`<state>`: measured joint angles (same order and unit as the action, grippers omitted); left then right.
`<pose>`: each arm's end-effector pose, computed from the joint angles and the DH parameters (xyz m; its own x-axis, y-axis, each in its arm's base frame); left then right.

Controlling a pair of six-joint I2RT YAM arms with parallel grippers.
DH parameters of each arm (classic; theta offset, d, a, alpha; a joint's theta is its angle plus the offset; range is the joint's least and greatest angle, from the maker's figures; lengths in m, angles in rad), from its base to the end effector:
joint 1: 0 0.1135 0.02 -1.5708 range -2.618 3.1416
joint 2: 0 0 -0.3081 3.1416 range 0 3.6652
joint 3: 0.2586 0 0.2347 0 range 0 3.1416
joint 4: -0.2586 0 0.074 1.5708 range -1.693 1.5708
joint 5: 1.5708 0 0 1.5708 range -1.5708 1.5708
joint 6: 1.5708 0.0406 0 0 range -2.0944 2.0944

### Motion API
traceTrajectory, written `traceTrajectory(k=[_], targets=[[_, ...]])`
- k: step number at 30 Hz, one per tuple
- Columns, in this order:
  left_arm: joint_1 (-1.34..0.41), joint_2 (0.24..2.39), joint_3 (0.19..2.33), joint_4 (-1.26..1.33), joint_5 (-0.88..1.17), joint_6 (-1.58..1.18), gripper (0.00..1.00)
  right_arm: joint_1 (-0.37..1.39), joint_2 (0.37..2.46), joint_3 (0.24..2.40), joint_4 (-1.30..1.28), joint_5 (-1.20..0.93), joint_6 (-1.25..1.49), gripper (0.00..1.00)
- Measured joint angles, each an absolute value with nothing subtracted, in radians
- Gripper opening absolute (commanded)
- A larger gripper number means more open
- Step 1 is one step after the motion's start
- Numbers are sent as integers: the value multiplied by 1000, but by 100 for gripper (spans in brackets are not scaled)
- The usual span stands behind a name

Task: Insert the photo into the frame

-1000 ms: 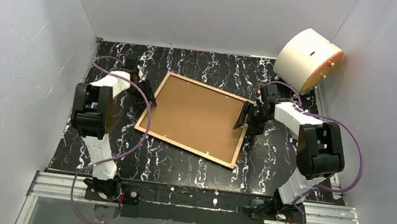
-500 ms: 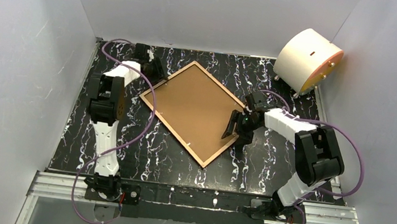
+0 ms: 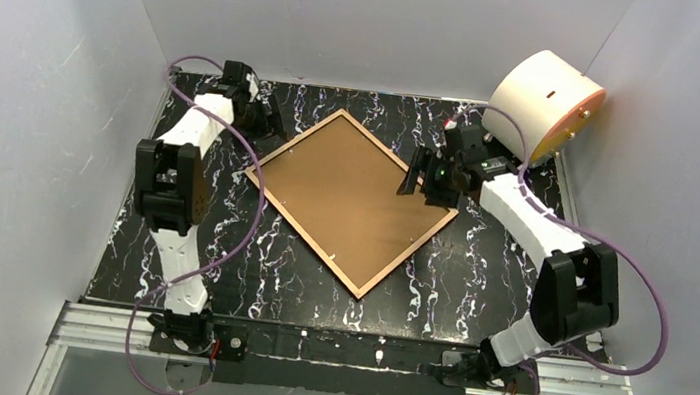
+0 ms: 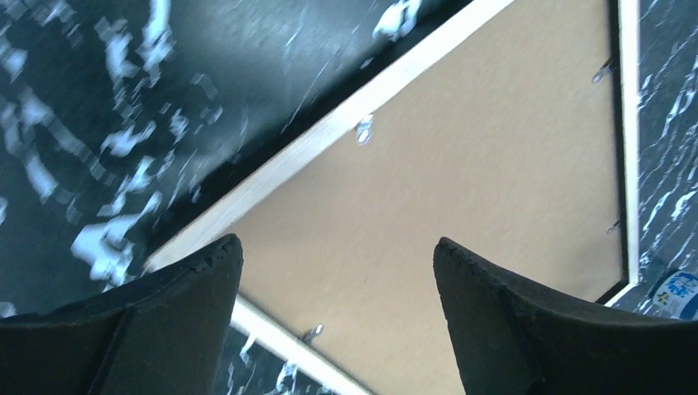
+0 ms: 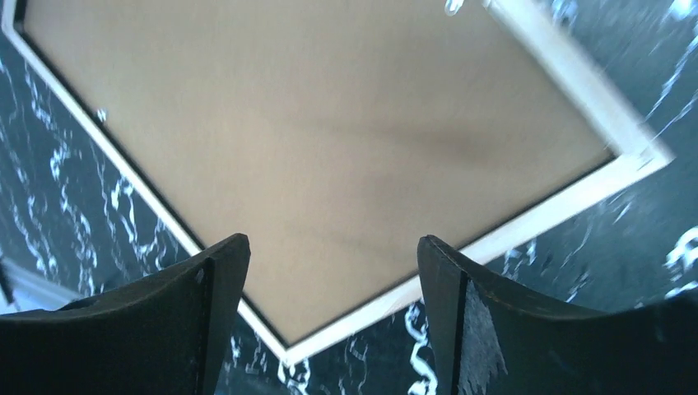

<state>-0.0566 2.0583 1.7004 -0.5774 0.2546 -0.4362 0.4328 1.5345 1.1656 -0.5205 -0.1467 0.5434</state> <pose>0.4638 -0.0365 0.2713 -0.8144 -0.3634 -0.4524 -0.1546 0.8873 -0.4345 0.2826 0.1371 0.3069 -0.8613 0.1655 -0.4804 -0.0621 0.9041 0.4229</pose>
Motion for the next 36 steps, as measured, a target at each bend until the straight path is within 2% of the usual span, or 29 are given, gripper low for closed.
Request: traceTrajectory(k=[5,10,18,36], targets=[[-46,1872,1534,-610,172,-439,89,380,1653,1311,-508,-88,476,91],[-46,1690,1317,-611,158,-460,89,318,1816,1430,-483,-57,427,92],[-46,1584,1065,-575,228,-530,89,249,2008,1560,-474,-81,387,92],[-46,1583,942,-426,398,-612,88,226,2081,1521,-422,-400,342,93]])
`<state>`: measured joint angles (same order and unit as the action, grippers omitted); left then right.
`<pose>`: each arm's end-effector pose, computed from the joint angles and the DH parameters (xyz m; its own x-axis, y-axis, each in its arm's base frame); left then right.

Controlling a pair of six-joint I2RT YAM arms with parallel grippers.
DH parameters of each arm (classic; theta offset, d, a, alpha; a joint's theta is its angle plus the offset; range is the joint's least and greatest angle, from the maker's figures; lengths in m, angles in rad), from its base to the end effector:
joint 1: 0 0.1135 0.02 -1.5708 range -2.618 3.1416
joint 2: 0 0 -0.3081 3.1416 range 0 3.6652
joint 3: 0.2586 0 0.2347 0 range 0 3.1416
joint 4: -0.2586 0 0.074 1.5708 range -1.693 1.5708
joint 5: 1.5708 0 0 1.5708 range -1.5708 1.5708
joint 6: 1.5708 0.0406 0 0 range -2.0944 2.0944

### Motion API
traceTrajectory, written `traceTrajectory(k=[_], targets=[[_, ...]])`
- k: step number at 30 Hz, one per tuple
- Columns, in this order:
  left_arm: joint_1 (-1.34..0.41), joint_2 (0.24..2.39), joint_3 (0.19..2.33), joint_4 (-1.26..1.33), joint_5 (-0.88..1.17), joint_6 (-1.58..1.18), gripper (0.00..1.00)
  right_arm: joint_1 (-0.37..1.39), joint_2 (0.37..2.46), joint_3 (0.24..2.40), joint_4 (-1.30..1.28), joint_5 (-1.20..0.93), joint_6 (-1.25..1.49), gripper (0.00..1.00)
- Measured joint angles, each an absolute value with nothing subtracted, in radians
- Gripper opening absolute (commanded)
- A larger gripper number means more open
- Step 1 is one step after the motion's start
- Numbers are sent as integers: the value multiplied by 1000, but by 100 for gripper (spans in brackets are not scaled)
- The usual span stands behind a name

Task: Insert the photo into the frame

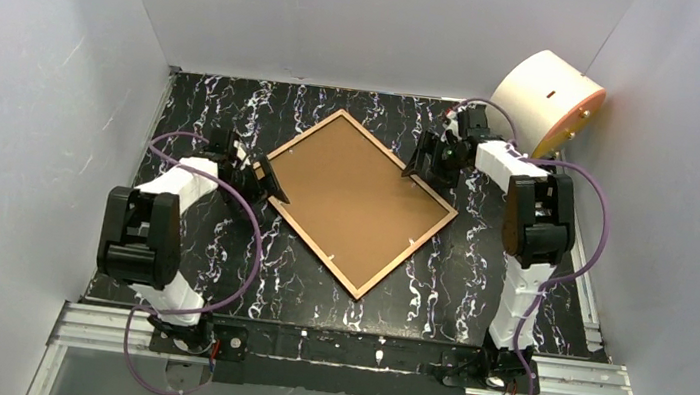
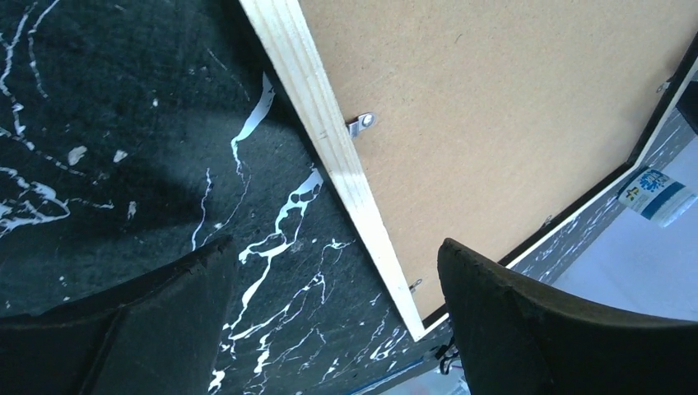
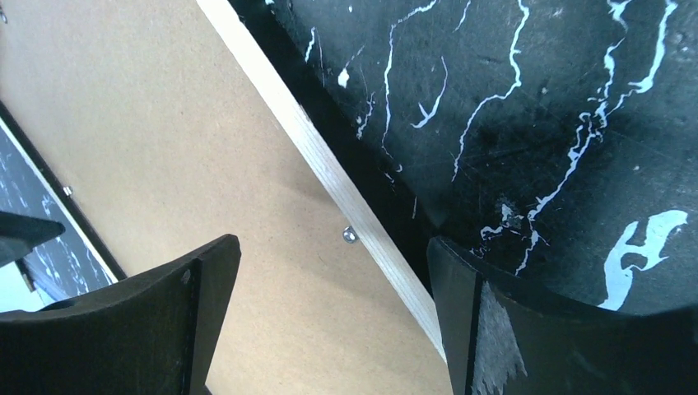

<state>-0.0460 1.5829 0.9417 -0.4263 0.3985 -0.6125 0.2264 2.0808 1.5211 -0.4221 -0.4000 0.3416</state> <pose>0.2942 -0.0293 0.2364 -0.8479 -0.4914 -0.1992 -0.3154 0.7694 -0.5554 0.4412 0.1179 0.2202 -0.9033 0.1086 -0.4150 -0.1220 0.8625 0.4912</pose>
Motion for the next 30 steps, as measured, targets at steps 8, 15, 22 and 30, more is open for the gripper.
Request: traceTrajectory(k=[8,15,22,30], targets=[[-46,1681,978,-397,461,-613,85,218,2054,1440,-379,-479,336,92],[-46,1757,1041,-377,509,-618,77,220,1975,1311,-350,-536,342,86],[-41,1829,1092,-353,562,-627,70,224,1857,1136,-335,-501,395,69],[-52,1833,1093,-336,566,-615,69,313,1770,1065,-348,-343,501,74]])
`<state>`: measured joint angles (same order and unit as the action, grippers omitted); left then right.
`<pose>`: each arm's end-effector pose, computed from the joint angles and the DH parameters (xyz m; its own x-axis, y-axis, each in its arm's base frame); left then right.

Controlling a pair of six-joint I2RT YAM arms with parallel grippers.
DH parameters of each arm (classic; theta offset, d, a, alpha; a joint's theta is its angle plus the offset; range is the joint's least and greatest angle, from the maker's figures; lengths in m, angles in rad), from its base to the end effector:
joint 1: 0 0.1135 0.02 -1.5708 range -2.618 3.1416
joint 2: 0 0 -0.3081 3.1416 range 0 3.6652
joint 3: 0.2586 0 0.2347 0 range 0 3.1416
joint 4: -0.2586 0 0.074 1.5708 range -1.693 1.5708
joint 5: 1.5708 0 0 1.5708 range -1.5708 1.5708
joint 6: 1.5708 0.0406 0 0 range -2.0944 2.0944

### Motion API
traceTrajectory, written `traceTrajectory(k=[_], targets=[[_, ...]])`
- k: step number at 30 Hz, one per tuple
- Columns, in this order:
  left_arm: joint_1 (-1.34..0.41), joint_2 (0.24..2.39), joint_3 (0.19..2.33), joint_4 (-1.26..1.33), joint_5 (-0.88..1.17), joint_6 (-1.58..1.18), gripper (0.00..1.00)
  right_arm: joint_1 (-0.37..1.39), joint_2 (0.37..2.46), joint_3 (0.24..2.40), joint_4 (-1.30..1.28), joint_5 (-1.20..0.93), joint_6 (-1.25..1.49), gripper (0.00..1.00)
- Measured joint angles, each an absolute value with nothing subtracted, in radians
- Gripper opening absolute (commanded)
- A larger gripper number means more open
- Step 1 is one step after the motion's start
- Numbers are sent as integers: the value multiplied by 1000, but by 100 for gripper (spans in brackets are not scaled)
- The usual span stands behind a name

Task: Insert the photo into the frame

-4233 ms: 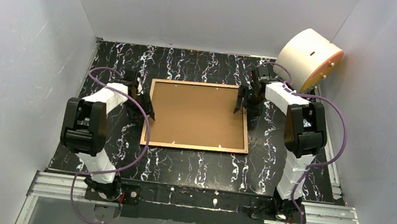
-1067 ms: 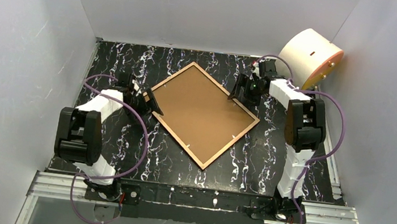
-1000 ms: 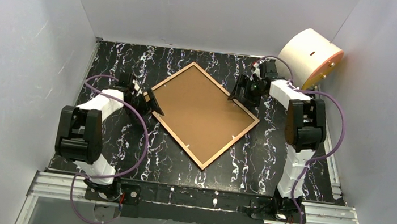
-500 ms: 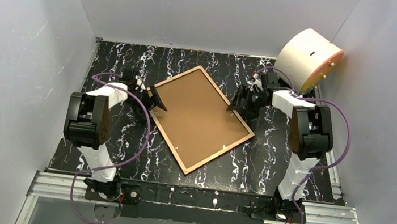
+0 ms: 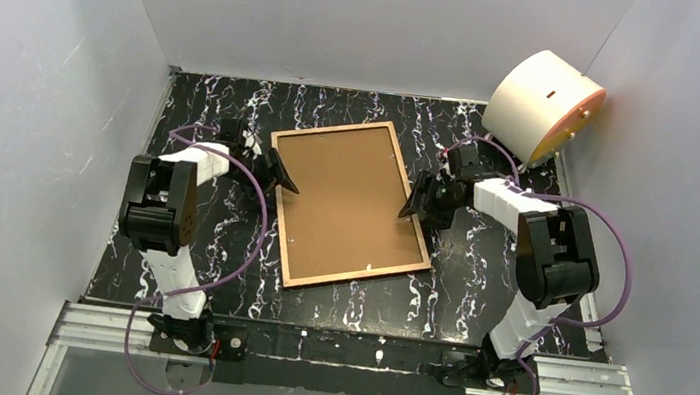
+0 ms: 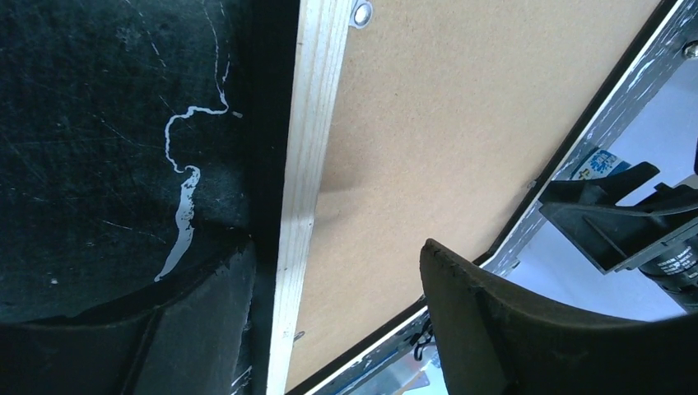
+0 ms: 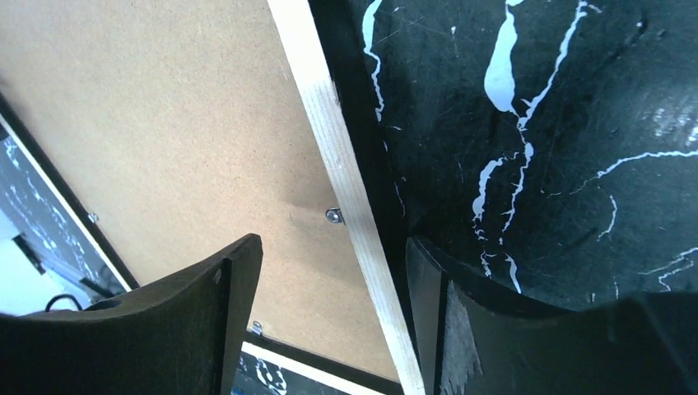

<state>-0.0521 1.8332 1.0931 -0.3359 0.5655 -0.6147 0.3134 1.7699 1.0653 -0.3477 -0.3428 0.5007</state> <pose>0.3577 -0.0404 0.2071 -0.8899 -0.4412 -0.1160 -0.2633 0.7044 -0.6591 0.3271 0.1204 0.2168 -0.9403 0.1705 -0.2946 0.0029 0.8695 0.4940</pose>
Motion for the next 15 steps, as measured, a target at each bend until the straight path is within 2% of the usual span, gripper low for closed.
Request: traceTrajectory(k=[4,11,15], targets=[[-62,1833,1098,-348,551,-602,68,328,1768,1090,-361,-293,527,75],[-81,1821,1114,-395,471,-574,61,334,1846,1312,-368,-248,518,75],[-83,1790,1114,-412,421,-563,57,334,1857,1347,-368,-220,508,74]])
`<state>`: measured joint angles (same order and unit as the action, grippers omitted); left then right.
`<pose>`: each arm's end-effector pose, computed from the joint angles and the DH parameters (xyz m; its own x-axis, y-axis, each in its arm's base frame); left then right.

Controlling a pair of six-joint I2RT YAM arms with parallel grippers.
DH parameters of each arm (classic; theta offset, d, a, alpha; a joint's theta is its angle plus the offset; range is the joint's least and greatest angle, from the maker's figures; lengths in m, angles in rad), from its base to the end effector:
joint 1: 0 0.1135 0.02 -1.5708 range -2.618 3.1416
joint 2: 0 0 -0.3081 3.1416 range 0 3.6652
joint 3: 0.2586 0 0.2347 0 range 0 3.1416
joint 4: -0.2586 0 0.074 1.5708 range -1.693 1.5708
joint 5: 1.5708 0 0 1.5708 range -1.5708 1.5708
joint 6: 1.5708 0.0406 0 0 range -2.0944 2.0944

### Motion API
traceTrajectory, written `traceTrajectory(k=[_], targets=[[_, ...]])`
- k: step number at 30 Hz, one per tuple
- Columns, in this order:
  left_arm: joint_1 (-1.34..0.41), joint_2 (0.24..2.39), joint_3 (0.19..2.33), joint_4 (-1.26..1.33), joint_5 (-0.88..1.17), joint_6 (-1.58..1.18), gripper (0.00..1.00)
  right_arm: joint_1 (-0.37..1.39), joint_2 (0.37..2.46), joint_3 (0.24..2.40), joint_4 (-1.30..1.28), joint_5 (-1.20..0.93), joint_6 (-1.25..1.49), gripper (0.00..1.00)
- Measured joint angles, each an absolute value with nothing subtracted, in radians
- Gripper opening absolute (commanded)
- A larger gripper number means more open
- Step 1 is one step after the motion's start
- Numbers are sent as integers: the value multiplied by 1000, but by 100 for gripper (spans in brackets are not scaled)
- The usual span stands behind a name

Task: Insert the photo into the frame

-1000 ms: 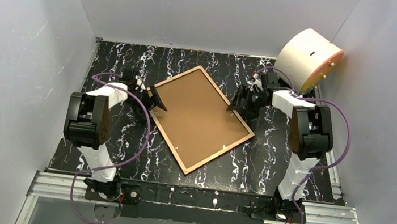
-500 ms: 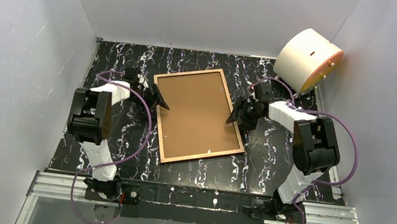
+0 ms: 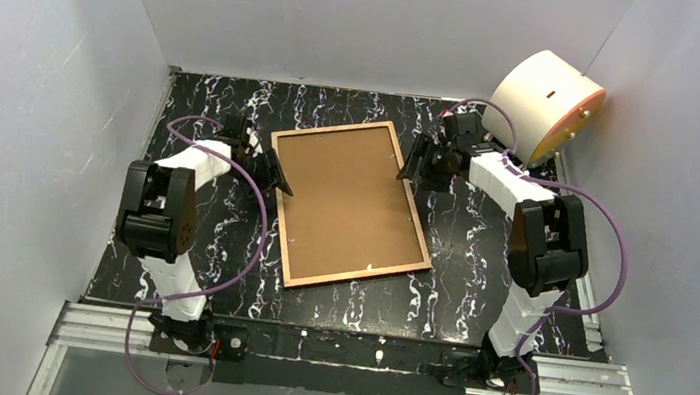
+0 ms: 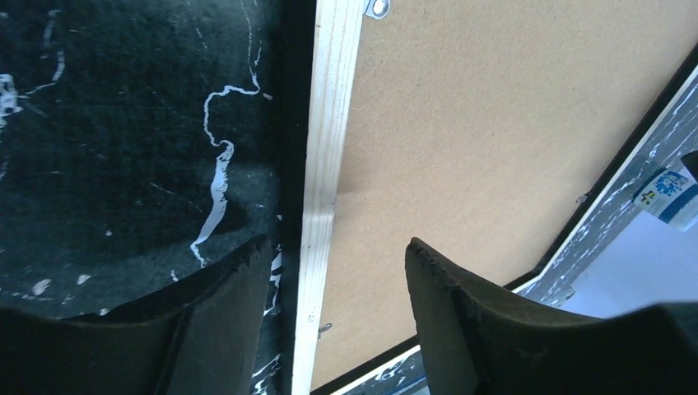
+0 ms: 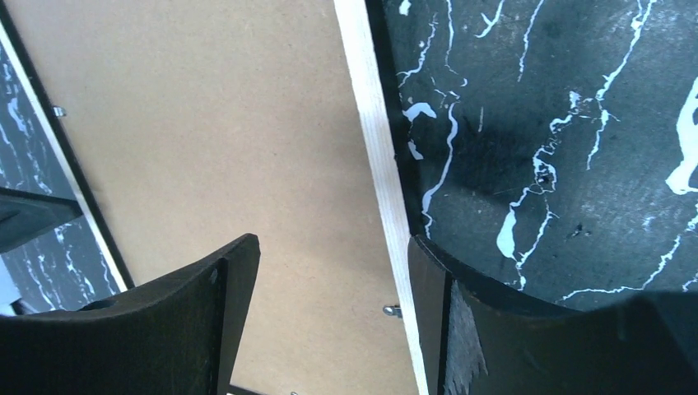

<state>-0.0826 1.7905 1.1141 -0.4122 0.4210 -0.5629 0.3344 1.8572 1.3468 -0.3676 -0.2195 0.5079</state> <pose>0.3506 -0.0457 0.2206 -0.8877 -0.4152 -0.1990 -0.2478 0.7950 -0.5537 0.3815 0.1419 0.2631 -0.8548 0.2055 -0.4766 -0.0412 0.8885 0.4570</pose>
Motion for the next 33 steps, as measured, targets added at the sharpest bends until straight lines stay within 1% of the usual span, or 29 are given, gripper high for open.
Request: traceTrajectory(k=[7,14,16,19,22,24,29,33], targets=[[-83,1769,1108,-420,377,-547,52,334,1858,1336,-400,-187,472,70],[-83,1769,1074,-427,368,-537,44,337,1856,1248,-425,-178,452,64],[-83,1769,1069,-428,363,-534,41,341,1856,1235,-434,-178,448,61],[-83,1769,1065,-427,356,-530,34,344,1851,1221,-440,-178,445,54],[-83,1767,1061,-427,349,-532,34,350,1840,1206,-443,-168,444,48],[-84,1752,1057,-429,329,-530,35,355,1830,1195,-443,-155,445,48],[-85,1694,1056,-439,279,-520,36,362,1797,1169,-445,-128,446,52],[-83,1687,1061,-445,268,-520,37,363,1770,1168,-444,-127,445,53]])
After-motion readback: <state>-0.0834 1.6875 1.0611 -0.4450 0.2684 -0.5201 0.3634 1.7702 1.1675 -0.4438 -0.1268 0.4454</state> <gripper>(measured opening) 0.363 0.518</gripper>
